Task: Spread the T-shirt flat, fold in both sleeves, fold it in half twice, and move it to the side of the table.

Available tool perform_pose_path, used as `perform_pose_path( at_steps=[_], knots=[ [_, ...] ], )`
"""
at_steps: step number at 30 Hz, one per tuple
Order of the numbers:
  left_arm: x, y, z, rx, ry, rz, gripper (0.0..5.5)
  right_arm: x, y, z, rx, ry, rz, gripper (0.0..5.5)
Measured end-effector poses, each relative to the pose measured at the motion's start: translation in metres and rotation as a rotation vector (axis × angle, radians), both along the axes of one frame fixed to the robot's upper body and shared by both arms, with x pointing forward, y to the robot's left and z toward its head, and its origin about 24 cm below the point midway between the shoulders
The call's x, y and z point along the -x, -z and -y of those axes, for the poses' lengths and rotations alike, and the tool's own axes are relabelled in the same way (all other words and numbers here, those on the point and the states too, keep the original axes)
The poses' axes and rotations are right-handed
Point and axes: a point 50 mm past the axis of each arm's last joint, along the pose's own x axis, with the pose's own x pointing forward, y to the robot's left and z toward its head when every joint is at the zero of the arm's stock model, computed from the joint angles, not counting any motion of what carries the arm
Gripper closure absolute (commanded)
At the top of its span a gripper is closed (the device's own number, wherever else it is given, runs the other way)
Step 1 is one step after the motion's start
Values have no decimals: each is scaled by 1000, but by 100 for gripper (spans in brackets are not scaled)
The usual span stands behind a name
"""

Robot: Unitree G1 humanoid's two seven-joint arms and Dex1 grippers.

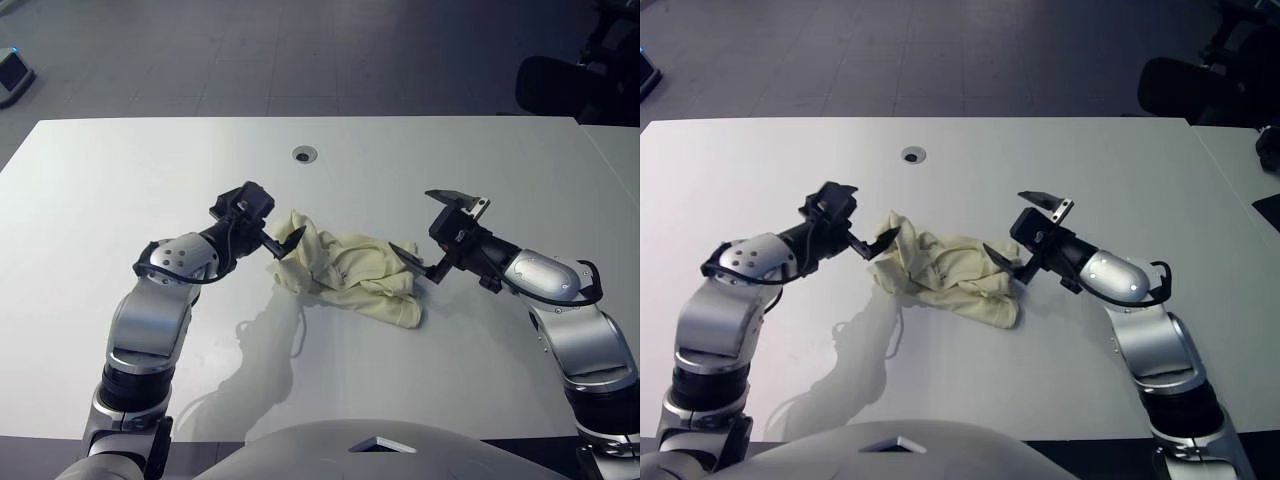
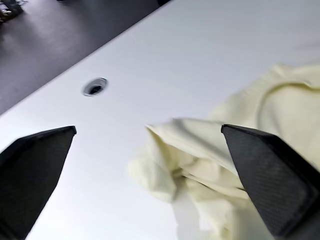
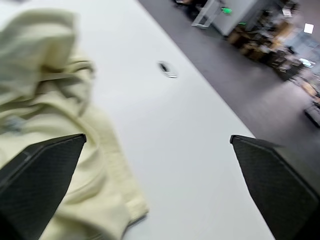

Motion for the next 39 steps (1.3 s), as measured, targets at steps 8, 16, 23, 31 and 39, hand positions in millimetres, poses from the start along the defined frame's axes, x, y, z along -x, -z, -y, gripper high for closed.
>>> perform_pose_path(
  at_steps=[8, 16, 23, 31, 39],
  knots=[
    [-2, -5, 3, 4, 3, 21, 10, 10, 17, 2, 116, -91, -69, 14],
    [-6, -10, 6, -13, -1, 49, 10, 6, 34, 7, 202, -98, -80, 14],
    [-7, -8, 7, -10, 1, 40, 10, -2, 34, 0, 208, -104, -47, 14],
    [-7, -8, 8, -11, -1, 46, 10, -2, 38, -5, 223, -116, -34, 82],
    [-7, -7, 10, -13, 4, 43, 10, 1, 44, -4, 246, -118, -29, 204]
  ],
)
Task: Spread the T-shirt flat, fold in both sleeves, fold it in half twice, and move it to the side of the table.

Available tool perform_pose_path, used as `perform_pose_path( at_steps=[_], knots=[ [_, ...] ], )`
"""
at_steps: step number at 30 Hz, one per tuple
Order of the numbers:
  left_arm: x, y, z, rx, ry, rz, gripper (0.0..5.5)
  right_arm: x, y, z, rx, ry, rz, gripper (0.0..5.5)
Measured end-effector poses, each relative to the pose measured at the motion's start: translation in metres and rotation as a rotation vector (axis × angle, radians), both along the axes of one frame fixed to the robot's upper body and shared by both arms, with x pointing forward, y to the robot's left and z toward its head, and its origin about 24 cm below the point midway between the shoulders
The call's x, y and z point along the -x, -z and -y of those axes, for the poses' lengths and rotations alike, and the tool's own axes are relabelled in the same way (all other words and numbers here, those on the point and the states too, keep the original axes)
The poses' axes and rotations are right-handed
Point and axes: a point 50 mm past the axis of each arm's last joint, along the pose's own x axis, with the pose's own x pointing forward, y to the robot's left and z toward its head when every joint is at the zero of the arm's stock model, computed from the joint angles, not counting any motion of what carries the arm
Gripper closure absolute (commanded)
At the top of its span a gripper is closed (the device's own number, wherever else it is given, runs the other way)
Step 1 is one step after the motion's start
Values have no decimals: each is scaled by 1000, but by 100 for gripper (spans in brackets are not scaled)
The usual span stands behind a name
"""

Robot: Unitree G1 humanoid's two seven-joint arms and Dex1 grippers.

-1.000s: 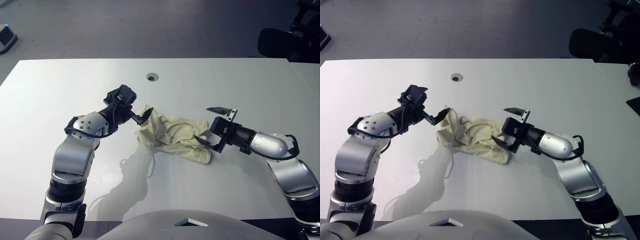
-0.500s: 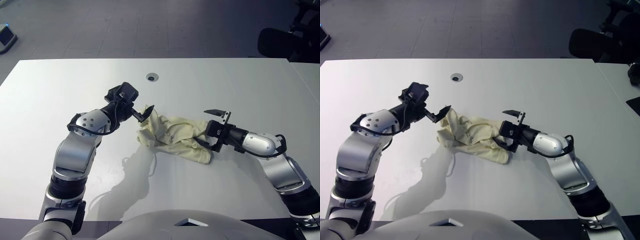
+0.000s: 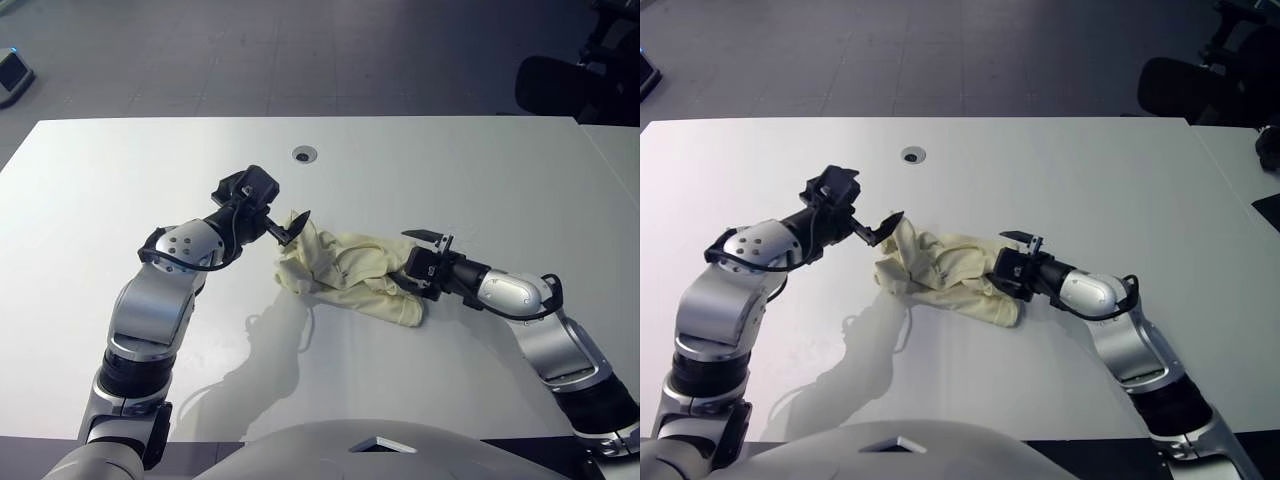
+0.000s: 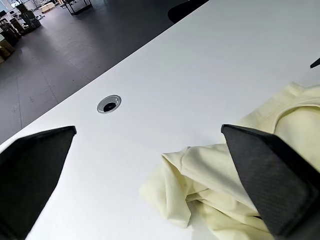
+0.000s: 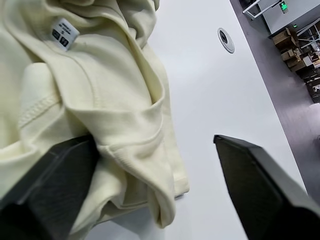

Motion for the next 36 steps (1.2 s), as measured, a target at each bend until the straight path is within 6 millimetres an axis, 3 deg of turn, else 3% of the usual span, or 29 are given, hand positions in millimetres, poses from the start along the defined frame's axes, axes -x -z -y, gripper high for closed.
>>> perform_pose_path(
  at_steps=[21, 27, 32, 36],
  knots=[
    [1, 0, 1, 0, 1, 3, 10, 7, 3, -2, 3, -34, -39, 541],
    [1, -5, -4, 3, -6, 14, 10, 5, 0, -2, -38, -18, -51, 546],
    [2, -10, -12, 21, -18, 18, 10, -1, -19, -9, -177, 13, -50, 546],
    [12, -12, -14, 7, 76, 6, 10, -5, -25, -7, -194, 22, -41, 546]
  ],
)
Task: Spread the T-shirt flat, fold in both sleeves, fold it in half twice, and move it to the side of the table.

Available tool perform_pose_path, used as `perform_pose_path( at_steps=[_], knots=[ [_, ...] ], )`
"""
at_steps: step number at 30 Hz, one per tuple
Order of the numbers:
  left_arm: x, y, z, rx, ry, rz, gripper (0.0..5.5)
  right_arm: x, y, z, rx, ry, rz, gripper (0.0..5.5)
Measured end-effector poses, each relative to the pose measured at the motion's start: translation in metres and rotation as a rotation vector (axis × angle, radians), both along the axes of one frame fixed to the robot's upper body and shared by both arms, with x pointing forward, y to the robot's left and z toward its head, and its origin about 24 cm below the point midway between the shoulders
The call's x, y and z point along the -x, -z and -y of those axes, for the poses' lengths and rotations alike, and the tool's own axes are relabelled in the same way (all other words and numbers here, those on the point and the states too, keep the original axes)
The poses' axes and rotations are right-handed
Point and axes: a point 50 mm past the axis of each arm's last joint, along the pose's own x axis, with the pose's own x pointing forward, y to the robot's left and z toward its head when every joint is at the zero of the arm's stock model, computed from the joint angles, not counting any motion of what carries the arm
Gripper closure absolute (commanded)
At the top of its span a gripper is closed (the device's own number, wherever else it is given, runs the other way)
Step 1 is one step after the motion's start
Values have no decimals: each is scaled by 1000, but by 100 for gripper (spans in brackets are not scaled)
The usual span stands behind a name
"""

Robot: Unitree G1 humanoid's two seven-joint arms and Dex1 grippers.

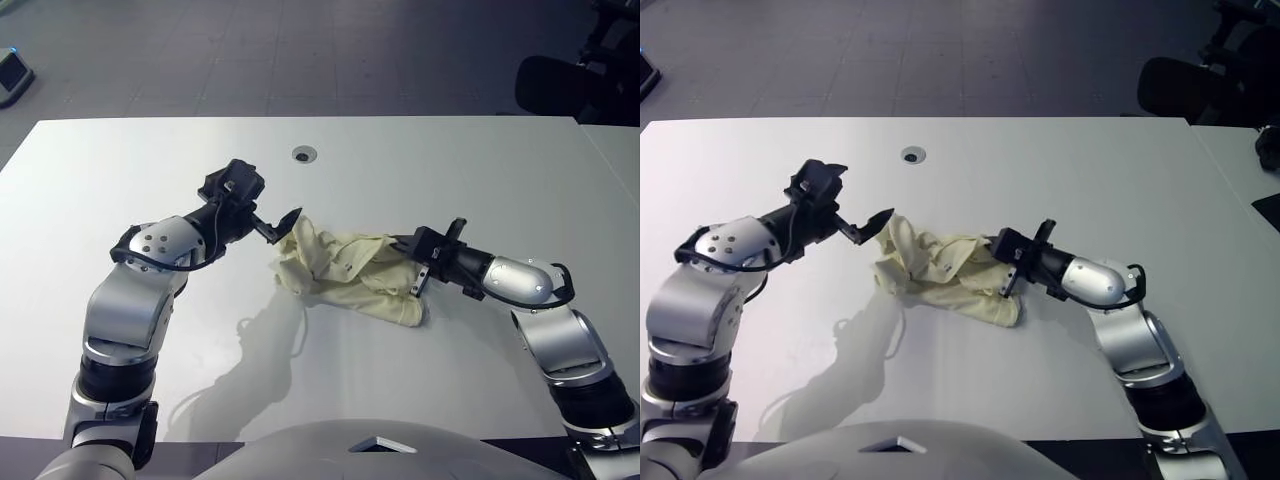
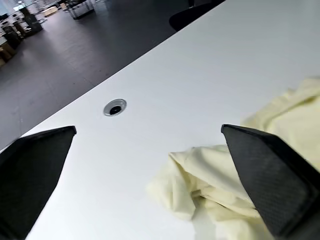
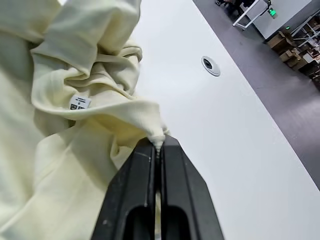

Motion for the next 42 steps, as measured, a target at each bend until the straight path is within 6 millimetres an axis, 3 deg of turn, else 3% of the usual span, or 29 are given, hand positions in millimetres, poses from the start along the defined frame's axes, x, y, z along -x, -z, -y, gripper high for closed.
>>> perform_pose_path(
  at_steps=[7, 12, 17, 32, 42],
  knots=[
    [21, 17, 7, -208, 247, -23, 10, -6, -6, 4, -38, 61, 23, 546],
    [18, 32, 16, -372, 313, 43, 10, -12, -9, 9, -61, 122, 48, 546],
    [9, 34, 26, -524, 355, 167, 10, -15, -7, 11, -91, 154, 31, 546],
    [14, 47, 43, -733, 473, 329, 10, -17, -7, 11, -115, 179, 32, 546],
    [13, 59, 54, -754, 494, 405, 10, -18, -8, 10, -121, 181, 41, 546]
  ],
)
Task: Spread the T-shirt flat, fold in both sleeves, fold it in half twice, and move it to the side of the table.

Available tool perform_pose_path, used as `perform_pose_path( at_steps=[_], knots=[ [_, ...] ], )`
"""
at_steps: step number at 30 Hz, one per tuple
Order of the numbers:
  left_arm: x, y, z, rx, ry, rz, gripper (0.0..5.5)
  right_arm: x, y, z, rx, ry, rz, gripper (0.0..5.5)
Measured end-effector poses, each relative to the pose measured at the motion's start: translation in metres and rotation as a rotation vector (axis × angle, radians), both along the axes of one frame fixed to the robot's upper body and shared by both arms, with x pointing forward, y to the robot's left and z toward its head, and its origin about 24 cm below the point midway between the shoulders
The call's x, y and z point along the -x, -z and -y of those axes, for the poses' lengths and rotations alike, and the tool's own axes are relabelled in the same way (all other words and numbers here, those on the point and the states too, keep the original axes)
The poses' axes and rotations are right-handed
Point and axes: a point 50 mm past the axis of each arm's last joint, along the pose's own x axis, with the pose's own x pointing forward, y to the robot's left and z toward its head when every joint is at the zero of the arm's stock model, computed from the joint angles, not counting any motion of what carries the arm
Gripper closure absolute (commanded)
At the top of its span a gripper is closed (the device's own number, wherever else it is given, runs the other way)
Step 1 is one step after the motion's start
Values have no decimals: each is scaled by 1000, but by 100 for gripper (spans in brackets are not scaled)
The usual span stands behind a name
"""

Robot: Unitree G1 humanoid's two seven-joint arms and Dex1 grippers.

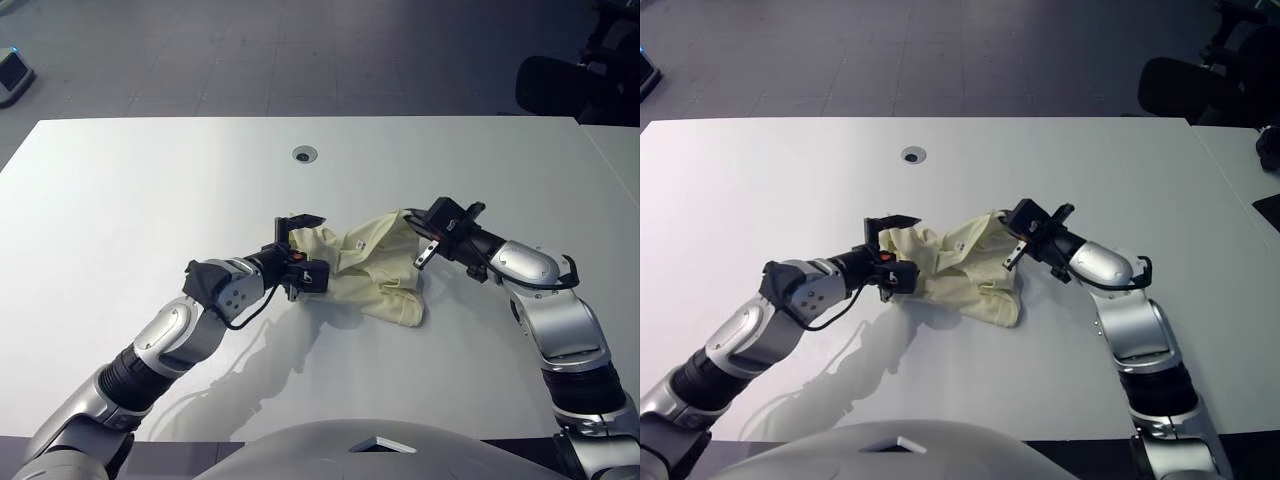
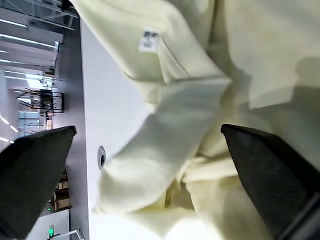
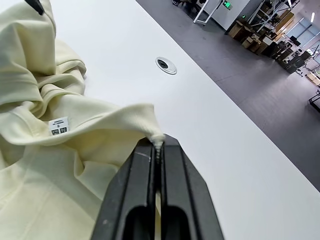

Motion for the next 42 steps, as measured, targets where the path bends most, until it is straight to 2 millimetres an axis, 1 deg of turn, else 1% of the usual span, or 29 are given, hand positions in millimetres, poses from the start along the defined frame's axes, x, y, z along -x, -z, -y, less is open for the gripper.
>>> perform_pose_path(
  at_steps=[4, 5, 6, 12, 14, 17, 18, 29, 32, 33, 35, 39, 42],
  knots=[
    [0, 0, 6, 26, 8, 33, 10, 0, 0, 0, -1, 0, -1, 546],
    [-1, 0, 7, 30, 6, 33, 29, 0, 0, 0, -1, 0, -2, 550],
    [-1, 1, 7, 31, 5, 32, 31, 0, 0, 0, -1, 0, -2, 550],
    [-2, 1, 6, 28, -5, 32, 141, 0, 0, 0, -1, 2, -6, 550],
    [0, 4, 5, 14, -2, 11, 170, 0, 0, 0, -1, 2, -6, 550],
    [3, 10, 2, -16, -3, -18, 232, 0, 0, 0, -5, 0, -6, 550],
    [3, 10, 2, -18, -2, -19, 241, 0, 0, 0, -5, -1, -6, 550],
    [3, 10, 5, -21, -1, -20, 445, -2, -2, 0, -10, -3, -5, 550],
    [3, 10, 5, -13, -3, -19, 488, -3, -1, 0, -9, -2, -7, 550],
    [2, 9, 5, -10, -5, -18, 516, -3, -1, 0, -9, -2, -8, 550],
    [1, 7, 5, 2, -11, -14, 548, -3, -1, 0, -9, -1, -8, 550],
    [-5, 0, 3, 43, -26, -13, 548, -3, -1, 0, -8, 0, -8, 550],
    [-17, -12, -1, 116, -56, -13, 548, -5, -1, 1, -9, 1, -10, 550]
  ],
)
